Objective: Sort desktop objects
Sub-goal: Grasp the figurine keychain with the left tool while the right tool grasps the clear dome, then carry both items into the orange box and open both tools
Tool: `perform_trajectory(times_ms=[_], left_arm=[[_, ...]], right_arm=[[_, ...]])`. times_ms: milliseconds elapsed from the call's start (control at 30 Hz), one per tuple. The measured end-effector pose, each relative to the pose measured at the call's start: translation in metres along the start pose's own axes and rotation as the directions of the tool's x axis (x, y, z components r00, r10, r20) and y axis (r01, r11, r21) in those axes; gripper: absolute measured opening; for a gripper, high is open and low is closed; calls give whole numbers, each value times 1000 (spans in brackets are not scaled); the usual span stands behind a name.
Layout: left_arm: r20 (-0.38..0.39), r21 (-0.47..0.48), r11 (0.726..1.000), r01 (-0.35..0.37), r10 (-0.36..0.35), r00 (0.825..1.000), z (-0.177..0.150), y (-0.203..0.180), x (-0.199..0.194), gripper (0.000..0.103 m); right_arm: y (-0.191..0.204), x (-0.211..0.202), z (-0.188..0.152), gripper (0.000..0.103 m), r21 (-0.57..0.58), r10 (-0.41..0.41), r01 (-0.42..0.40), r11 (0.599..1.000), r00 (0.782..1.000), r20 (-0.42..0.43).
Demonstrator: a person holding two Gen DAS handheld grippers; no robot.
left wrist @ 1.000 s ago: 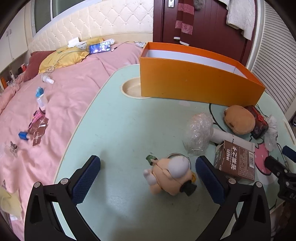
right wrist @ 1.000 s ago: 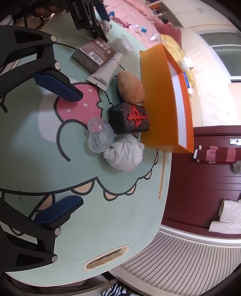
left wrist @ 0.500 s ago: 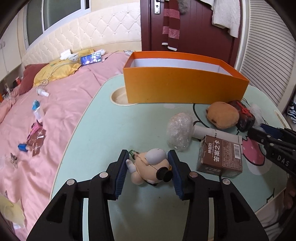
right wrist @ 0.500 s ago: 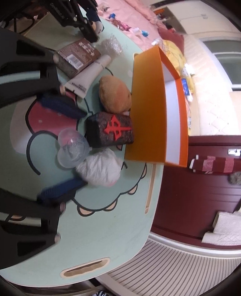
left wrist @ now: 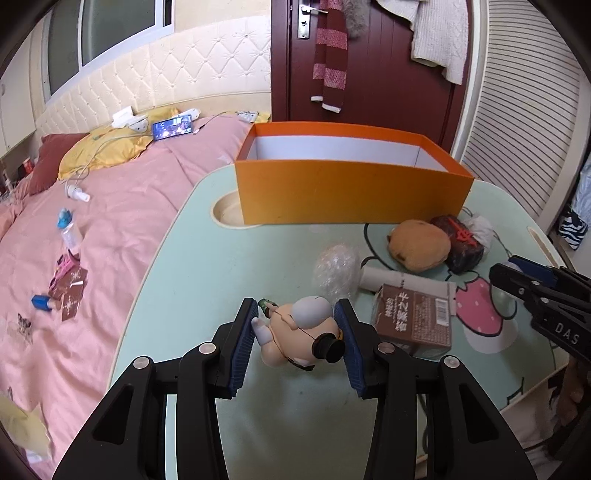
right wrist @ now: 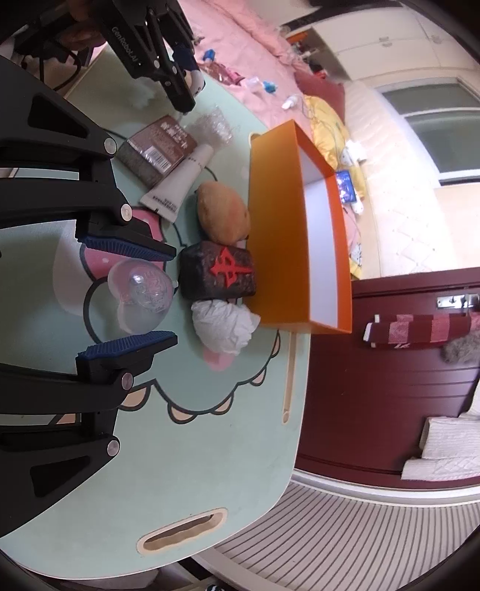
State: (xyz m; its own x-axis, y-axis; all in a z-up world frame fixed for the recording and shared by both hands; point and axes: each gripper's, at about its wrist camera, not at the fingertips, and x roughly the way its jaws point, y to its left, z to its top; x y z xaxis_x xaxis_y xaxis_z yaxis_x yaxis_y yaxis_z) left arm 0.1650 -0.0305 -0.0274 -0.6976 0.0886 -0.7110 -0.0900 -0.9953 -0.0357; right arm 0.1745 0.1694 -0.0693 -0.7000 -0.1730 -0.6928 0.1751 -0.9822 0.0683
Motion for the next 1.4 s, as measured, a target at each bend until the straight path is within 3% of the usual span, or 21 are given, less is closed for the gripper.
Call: perform_trajectory(times_ms=[333,767,1100,1400], left_arm=[[8,-11,1000,29,-29,1000,31,-1,-7,45],[94,-23,996,85,-82,992,107,-4,-3,45],[52,-15,996,92,-91,994,146,-10,41,45],[-10,-15,996,89,-89,996,156,-15,77,45]], right_arm=[[11,1,20,38,-14,22,-21,1000,999,30],[11,10,69,38,-9,47,-46,999,995,84],[10,39,109,38,11,65,-66,998,996,67],[9,69,124,38,14,57,-57,998,998,22]])
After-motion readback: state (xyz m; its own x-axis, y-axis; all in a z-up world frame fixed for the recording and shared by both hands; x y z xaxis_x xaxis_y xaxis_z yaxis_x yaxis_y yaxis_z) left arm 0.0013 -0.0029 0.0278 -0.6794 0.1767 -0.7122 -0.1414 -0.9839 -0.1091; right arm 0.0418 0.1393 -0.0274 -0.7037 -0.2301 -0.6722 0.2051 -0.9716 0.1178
